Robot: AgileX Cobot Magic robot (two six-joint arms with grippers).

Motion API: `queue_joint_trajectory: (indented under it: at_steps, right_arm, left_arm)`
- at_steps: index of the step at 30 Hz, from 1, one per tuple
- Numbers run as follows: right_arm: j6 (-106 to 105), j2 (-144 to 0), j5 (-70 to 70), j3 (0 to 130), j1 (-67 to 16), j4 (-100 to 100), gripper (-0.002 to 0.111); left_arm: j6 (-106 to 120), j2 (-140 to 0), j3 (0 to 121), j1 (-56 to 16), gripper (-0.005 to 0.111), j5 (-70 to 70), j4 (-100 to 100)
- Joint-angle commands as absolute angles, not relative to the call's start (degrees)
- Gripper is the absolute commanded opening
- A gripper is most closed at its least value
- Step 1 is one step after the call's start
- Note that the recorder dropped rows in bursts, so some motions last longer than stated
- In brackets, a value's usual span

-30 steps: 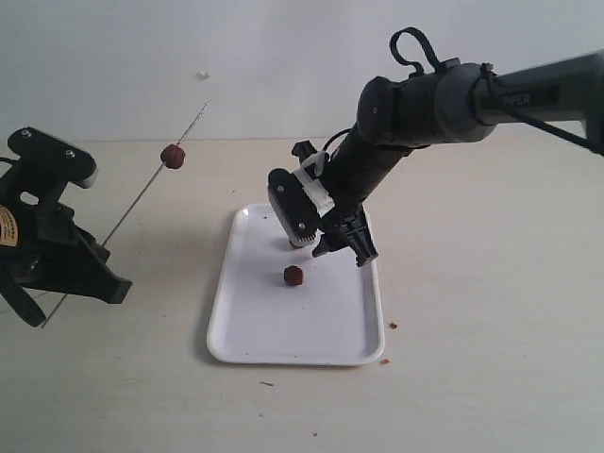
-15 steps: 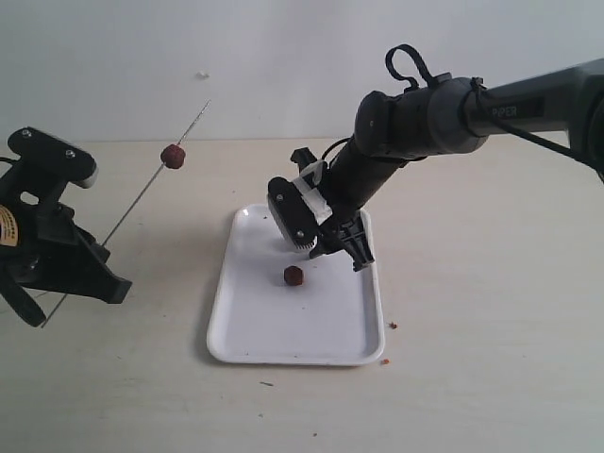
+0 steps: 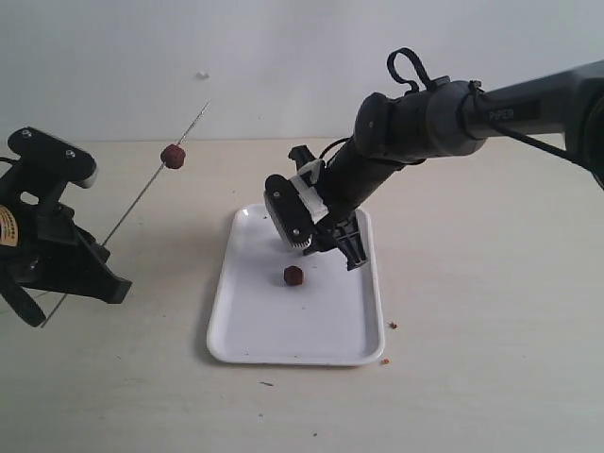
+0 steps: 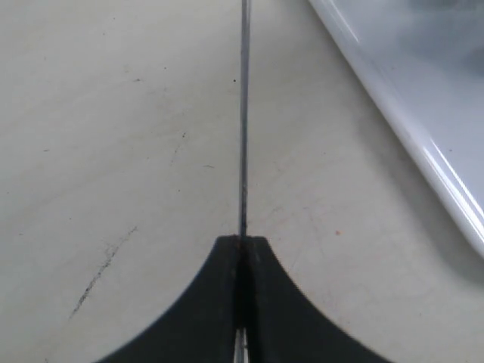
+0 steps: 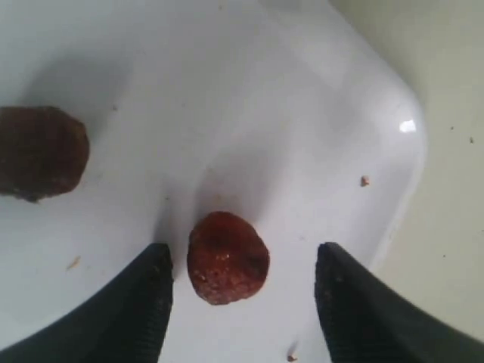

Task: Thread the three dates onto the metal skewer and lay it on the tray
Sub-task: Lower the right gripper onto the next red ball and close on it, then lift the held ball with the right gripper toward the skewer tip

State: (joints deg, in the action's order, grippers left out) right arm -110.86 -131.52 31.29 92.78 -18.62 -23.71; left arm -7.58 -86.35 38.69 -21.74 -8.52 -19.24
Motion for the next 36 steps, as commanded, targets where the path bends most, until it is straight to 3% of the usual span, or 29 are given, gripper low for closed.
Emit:
queue_joint_trajectory:
  at_steps: [1,6,12,20,30,36]
  right_arm:
    - [-111.29,-131.94,30.92,93.13,-18.68,-24.14,0.051]
    - [-111.29,-131.94,31.13,93.13,-18.68,-24.14,0.047]
    - [-111.13,-131.94,31.51,93.13,-18.68,-24.14,0.032]
    - [-106.63,-130.19,31.51,93.13,-18.68,-24.14,0.032]
    - [-73.00,-123.56,32.70,93.13,-18.68,-24.14,0.032]
    - [-57.56,-121.98,33.66,93.13,-17.96,-31.37,0.023]
  left_arm:
    - [-7.86,-85.87,38.58,-21.56,0.000,-7.75,-19.31]
    - [-7.86,-85.87,38.58,-21.56,0.000,-7.75,-19.31]
    - [-7.86,-85.87,38.58,-21.56,0.000,-7.75,-19.31]
    - [-7.74,-85.87,38.58,-21.56,0.000,-7.21,-19.31]
    - [-9.93,-85.87,38.58,-21.56,0.000,-10.30,-18.50]
    - [-10.23,-85.87,38.58,-22.44,0.000,-12.58,-15.96]
